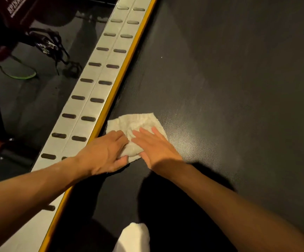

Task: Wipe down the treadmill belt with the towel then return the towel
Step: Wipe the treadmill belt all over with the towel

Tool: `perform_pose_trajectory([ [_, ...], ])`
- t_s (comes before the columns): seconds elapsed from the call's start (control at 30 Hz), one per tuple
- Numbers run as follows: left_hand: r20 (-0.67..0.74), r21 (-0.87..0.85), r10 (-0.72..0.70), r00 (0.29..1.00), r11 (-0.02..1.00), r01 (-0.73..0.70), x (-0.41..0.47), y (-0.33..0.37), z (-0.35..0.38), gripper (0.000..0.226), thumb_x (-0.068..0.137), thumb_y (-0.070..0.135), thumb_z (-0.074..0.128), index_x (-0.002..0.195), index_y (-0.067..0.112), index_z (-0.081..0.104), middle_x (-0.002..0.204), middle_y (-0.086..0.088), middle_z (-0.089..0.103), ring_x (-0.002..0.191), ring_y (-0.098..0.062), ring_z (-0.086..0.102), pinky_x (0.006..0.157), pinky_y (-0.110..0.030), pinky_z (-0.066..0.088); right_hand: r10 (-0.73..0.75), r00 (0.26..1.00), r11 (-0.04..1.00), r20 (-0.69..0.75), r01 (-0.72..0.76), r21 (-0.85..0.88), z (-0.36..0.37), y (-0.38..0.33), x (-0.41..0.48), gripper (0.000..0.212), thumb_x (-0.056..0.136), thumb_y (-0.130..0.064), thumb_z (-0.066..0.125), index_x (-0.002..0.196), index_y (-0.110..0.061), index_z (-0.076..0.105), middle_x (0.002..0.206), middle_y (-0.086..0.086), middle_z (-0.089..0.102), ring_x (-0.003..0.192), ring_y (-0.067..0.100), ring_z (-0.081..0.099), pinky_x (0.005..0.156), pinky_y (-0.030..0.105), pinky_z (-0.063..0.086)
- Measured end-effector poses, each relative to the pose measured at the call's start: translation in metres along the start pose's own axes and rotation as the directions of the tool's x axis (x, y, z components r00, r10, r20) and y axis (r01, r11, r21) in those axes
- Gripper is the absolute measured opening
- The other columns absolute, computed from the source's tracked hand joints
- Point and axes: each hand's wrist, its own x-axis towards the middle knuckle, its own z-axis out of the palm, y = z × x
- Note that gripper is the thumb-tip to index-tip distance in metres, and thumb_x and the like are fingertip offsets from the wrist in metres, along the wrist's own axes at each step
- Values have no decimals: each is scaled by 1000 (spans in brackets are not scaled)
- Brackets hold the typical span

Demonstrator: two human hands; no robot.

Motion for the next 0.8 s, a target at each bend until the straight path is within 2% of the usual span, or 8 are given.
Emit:
perform_pose_trajectory([
  [0.07,16,-9,-43,999,999,43,6,-8,-9,59,80,61,30,114,18,52,107,-2,52,86,-12,47,73,-26,45,-8,1000,1000,-6,8,-24,-5,5,12,47,92,-16,55,138,-13,46,152,3,35,144,19,21,118,31,-4],
  [0.17,-101,8,-86,991,996,87,15,-15,-27,46,84,44,57,114,9,57,116,-11,52,96,-23,53,77,-33,49,9,1000,998,-28,-11,-66,-12,7,34,48,95,-22,51,142,-12,40,154,5,30,145,22,17,118,33,-3],
  [0.23,-140,24,-82,987,996,86,14,-12,-28,44,83,37,63,114,7,58,121,-13,52,98,-27,56,78,-35,50,15,999,998,-36,-17,-60,-10,5,35,47,94,-19,53,139,-9,44,152,9,33,144,26,21,118,36,1],
  [0.4,-102,-36,-99,990,995,96,-7,11,-1,55,84,45,40,120,6,54,128,-16,58,104,-30,64,78,-34,55,27,993,1000,-115,-25,15,9,-2,1,45,77,-15,66,120,-4,61,135,14,54,130,32,47,113,49,24],
  [0.5,-131,-175,-164,978,975,140,-4,7,1,53,89,47,35,129,13,43,120,-11,61,96,-25,64,76,-37,56,20,992,1000,-123,-20,-5,6,4,12,45,81,-16,65,124,-6,59,137,12,53,132,32,44,114,47,21],
  [0.57,-168,-248,-192,967,957,147,3,-1,2,50,93,44,35,137,20,32,123,-8,59,96,-24,63,78,-40,55,35,995,999,-88,-38,-32,-1,10,27,46,87,-18,61,131,-8,54,143,10,47,138,31,36,117,43,13],
  [0.67,-165,-194,-204,965,966,171,9,-4,10,57,95,30,47,148,16,29,147,-11,40,123,-31,52,92,-46,51,49,998,999,-43,-50,-2,-8,7,35,45,87,-13,61,131,-4,53,143,15,46,138,34,34,116,44,9],
  [0.8,-88,-243,-221,971,950,194,0,32,19,61,93,14,51,148,11,28,154,-12,26,142,-29,27,107,-45,38,156,988,988,-1,-156,-17,-13,-9,-1,46,80,-1,68,125,-2,58,136,16,53,132,37,43,114,49,18],
])
